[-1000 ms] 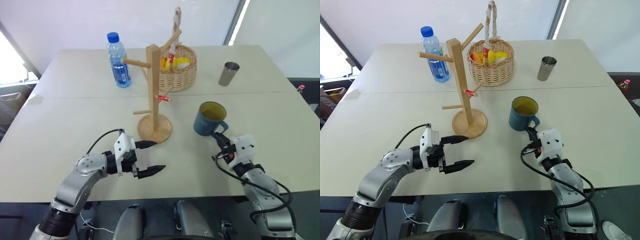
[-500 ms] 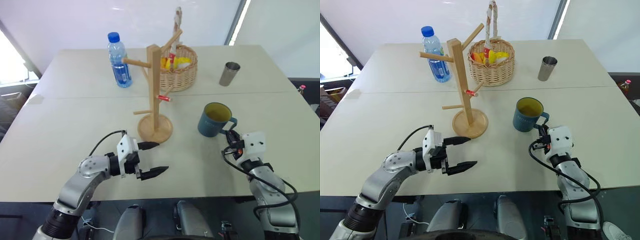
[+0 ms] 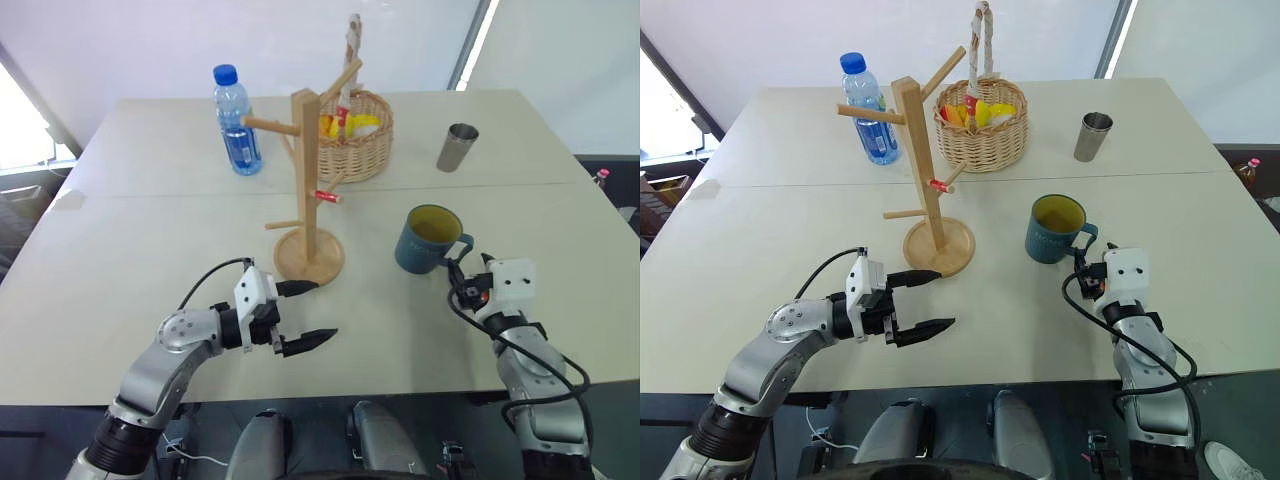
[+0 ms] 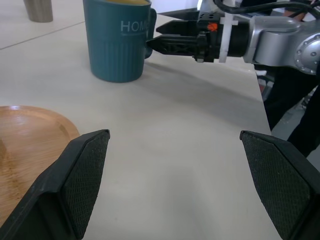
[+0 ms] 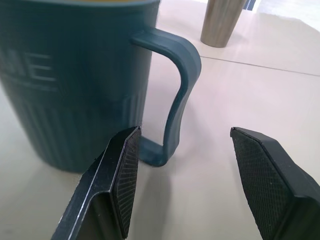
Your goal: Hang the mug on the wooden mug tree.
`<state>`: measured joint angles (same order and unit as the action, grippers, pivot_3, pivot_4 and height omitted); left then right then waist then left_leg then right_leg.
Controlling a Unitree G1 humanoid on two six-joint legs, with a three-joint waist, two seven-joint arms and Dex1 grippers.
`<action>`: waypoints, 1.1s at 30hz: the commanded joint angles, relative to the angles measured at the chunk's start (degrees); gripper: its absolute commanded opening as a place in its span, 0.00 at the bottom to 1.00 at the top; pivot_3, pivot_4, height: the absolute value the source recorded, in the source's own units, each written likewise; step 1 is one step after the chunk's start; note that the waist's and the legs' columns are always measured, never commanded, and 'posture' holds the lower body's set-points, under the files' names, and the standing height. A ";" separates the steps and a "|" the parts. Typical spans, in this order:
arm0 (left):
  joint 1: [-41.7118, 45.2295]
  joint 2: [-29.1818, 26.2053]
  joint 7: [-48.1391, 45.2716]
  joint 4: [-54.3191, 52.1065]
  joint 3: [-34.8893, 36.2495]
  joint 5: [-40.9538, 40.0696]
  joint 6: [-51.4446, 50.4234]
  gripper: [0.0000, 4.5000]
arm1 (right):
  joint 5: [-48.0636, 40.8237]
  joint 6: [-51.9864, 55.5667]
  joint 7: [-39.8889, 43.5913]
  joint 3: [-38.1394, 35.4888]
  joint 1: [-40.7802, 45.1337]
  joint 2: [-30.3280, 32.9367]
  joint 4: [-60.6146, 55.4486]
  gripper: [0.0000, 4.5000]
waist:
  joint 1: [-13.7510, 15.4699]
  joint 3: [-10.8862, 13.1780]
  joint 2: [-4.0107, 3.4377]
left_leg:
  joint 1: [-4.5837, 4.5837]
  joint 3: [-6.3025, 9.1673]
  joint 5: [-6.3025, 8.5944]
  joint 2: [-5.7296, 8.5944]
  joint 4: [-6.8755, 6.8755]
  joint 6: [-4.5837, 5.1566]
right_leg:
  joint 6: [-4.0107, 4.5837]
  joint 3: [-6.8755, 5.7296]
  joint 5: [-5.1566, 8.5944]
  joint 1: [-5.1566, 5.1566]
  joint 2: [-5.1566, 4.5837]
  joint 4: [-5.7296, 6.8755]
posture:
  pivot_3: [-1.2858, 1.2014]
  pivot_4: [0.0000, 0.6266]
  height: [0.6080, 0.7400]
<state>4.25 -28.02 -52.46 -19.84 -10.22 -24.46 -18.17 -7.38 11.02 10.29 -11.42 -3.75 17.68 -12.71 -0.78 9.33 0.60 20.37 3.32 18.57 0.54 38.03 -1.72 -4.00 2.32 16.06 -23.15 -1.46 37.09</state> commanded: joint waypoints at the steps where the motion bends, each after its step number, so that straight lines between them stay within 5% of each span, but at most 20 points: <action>1: 0.27 0.11 0.01 -1.30 0.94 -0.54 1.14 1.00 | 0.65 -2.46 -0.33 -0.25 1.42 -0.33 1.21 0.65 | 0.00 0.00 0.00 | 0.00 0.00 0.00 0.00 0.00 0.00 | 0.00 0.00 0.00 0.00 0.00 0.00 | 0.52 0.24 1.00; 3: 0.31 0.16 0.15 -1.56 1.07 -0.67 1.14 1.00 | 0.69 -3.21 -0.23 -0.02 2.68 -0.59 3.03 0.65 | 0.00 0.00 0.00 | 0.00 0.00 0.00 0.00 0.00 0.00 | 0.00 0.00 0.00 0.00 0.00 0.00 | 0.52 0.24 1.00; 5: 0.29 0.18 0.30 -1.73 1.17 -0.70 1.11 1.00 | 0.18 -4.19 0.42 0.26 3.82 -0.84 4.58 0.53 | -0.01 0.00 0.00 | 0.00 -0.01 0.00 0.00 0.00 0.00 | 0.00 0.00 0.00 0.00 0.00 0.00 | 0.52 0.24 1.00; 10: -0.57 0.03 0.76 -2.40 1.52 -0.74 1.14 1.00 | -0.84 -5.45 1.89 0.48 4.73 -1.21 6.13 0.00 | -0.02 0.00 0.00 | 0.00 0.00 0.00 0.00 0.00 0.00 | 0.00 0.00 0.00 0.00 0.00 0.02 | 0.52 0.24 1.00; 16: -1.37 -0.24 1.44 -2.00 2.10 -0.07 1.93 1.00 | -0.01 -5.88 2.84 1.31 4.09 -0.79 4.21 0.00 | 0.00 0.00 -0.01 | 0.00 0.00 0.00 0.00 0.00 0.00 | 0.00 0.00 0.00 0.00 -0.01 0.01 | 0.52 0.24 1.00; 23: -1.62 -2.02 1.40 1.65 5.77 0.41 4.28 1.00 | 13.55 -10.39 13.93 10.06 1.85 15.94 -10.93 0.00 | -0.13 0.02 -0.06 | 0.00 -0.01 0.00 0.03 0.00 0.00 | -0.01 0.00 0.00 0.00 0.00 0.00 | 0.52 0.24 1.00; 33: 2.75 -4.72 -1.20 8.40 12.08 -1.72 7.13 1.00 | 11.06 11.91 23.91 16.48 19.13 20.23 -28.15 0.00 | 0.20 0.04 0.02 | 0.01 0.07 -0.01 -0.03 0.09 0.01 | -0.01 -0.07 0.00 0.02 0.03 0.01 | 0.52 0.24 1.00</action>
<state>6.45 -32.13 -52.74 -10.38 0.11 -24.63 -11.82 3.69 20.70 33.52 4.65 14.50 37.46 -38.54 -0.59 9.37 0.62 20.41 3.40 18.57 0.54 38.12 -1.72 -4.00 2.24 16.06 -23.15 -1.46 37.09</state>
